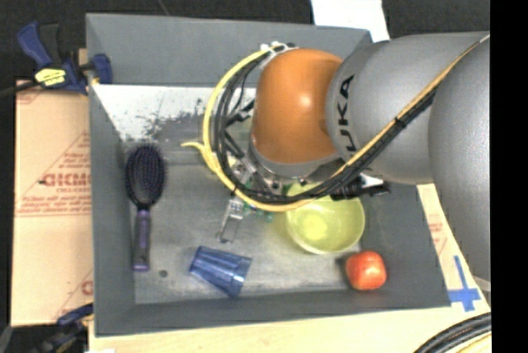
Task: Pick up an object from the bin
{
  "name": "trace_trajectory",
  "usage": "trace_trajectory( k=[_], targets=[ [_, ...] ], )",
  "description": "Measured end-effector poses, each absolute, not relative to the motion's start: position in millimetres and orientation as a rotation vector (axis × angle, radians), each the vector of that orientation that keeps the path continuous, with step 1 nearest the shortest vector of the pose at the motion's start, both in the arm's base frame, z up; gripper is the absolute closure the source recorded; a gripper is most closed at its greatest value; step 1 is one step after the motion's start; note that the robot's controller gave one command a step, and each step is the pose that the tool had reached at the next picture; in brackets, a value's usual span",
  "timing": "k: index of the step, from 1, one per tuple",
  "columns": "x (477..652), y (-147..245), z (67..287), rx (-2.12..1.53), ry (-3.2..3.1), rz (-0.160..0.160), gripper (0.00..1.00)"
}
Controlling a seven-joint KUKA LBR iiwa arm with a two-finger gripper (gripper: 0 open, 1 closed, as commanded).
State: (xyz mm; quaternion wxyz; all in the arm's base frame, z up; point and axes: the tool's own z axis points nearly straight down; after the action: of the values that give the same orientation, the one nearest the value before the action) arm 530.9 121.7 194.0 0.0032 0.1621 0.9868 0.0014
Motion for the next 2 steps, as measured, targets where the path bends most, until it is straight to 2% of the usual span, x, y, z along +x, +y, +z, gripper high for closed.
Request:
trace_trajectory(
  k=[1, 2],
  targets=[
    [589.9, 35, 135, 0.68, 3.064, -0.007, 0.0],
    [560.0, 37, 206, 0.271, 3.114, 0.01, 1.0]
  ],
)
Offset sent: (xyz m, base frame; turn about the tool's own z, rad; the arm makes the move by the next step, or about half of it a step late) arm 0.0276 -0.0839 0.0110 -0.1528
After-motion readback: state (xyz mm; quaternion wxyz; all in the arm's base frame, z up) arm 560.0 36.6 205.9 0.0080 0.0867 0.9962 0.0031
